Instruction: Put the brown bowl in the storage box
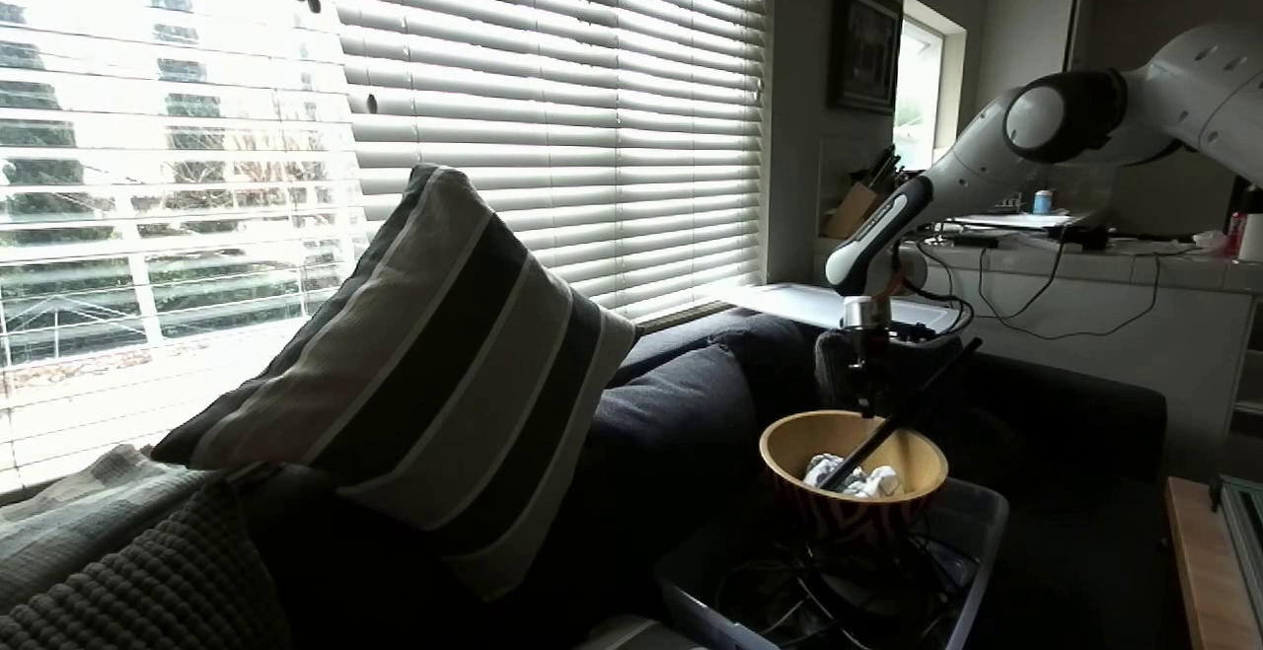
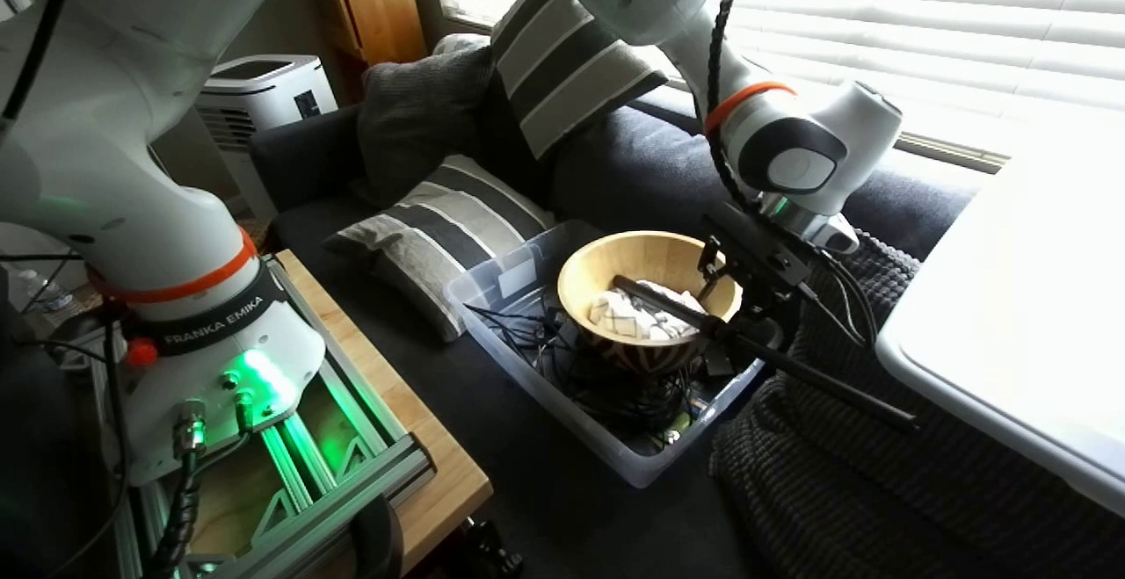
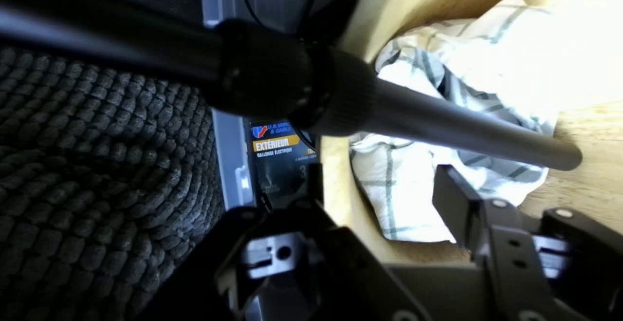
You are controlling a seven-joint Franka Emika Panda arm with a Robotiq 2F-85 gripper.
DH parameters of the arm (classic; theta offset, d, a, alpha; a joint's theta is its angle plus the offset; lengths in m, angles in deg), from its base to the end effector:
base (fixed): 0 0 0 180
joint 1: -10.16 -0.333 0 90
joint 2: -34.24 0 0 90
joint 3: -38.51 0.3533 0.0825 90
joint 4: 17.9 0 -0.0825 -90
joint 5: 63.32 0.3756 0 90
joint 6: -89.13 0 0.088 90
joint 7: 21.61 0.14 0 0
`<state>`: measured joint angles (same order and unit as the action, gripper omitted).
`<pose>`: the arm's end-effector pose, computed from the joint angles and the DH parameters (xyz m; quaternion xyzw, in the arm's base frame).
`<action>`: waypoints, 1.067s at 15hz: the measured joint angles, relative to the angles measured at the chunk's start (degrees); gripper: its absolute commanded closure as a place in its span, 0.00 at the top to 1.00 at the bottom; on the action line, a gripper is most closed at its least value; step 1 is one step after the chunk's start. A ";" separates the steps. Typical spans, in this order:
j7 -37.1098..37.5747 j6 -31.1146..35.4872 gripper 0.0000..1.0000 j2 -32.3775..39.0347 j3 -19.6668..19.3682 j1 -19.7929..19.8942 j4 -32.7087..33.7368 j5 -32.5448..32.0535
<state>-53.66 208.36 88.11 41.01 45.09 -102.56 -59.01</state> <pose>0.5767 -0.3636 0.0875 -0.9842 0.0327 0.1158 0.1299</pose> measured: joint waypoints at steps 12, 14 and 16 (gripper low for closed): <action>3.63 15.70 1.00 -19.64 -1.31 -2.14 -22.96 11.42; 5.92 21.22 1.00 -23.16 -2.54 -2.46 -28.02 13.35; 9.12 24.56 1.00 -26.55 -4.41 -2.82 -32.39 14.29</action>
<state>-44.53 232.92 61.56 36.60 42.27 -134.96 -44.72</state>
